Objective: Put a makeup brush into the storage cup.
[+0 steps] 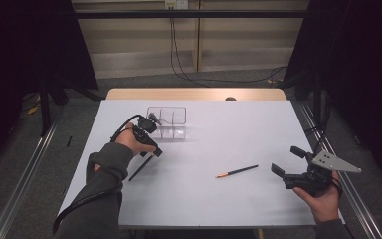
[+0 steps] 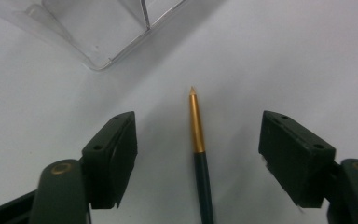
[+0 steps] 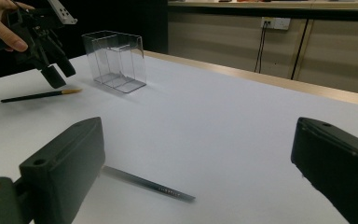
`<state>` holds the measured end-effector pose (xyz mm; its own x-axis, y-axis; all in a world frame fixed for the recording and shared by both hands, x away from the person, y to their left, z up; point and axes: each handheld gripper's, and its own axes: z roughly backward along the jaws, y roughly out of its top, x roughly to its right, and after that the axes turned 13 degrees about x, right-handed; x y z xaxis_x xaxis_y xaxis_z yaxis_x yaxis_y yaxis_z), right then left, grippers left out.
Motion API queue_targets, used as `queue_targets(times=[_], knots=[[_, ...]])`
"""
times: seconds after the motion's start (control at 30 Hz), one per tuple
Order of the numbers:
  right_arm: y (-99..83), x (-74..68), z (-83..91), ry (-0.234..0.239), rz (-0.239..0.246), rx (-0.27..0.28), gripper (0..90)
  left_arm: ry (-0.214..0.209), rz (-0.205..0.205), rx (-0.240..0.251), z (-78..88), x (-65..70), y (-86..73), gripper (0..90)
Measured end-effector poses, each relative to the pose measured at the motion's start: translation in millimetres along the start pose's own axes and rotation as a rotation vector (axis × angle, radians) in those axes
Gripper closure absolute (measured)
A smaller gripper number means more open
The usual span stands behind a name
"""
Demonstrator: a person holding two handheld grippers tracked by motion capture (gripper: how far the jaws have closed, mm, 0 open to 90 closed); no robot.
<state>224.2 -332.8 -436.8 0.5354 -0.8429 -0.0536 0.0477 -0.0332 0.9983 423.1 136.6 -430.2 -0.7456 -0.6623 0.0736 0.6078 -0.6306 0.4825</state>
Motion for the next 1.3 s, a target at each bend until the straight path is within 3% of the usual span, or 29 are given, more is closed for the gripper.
queue_targets(times=[0.27,0.53,0.67,0.8,0.97,1.13,1.3], knots=[[-0.3,-0.2,-0.2,0.004,-0.001,-0.005,2.1,-0.006,-0.007,-0.013,-3.3,0.0,-2.0,40.7],[-0.8,0.2,-0.6,0.008,0.003,-0.004,2.1,0.0,0.016,-0.015,-7.0,0.1,-4.0,50.3],[-0.8,0.0,-0.5,0.006,0.007,-0.005,2.2,-0.029,0.018,-0.031,-10.4,1.0,-4.6,54.4],[-0.8,-0.2,-0.2,0.004,0.006,-0.008,2.3,-0.022,0.03,-0.042,-13.6,2.5,-4.8,57.8],[-1.1,0.3,0.0,0.003,0.005,-0.008,2.3,-0.015,-0.008,-0.065,-15.1,1.8,-3.6,63.8],[-1.3,1.0,0.3,0.004,0.011,-0.01,2.3,-0.001,0.002,-0.079,-15.9,4.1,-2.2,69.4],[-1.2,0.7,0.4,0.006,0.011,-0.011,2.2,0.019,-0.019,-0.107,-16.8,6.0,0.1,73.3]])
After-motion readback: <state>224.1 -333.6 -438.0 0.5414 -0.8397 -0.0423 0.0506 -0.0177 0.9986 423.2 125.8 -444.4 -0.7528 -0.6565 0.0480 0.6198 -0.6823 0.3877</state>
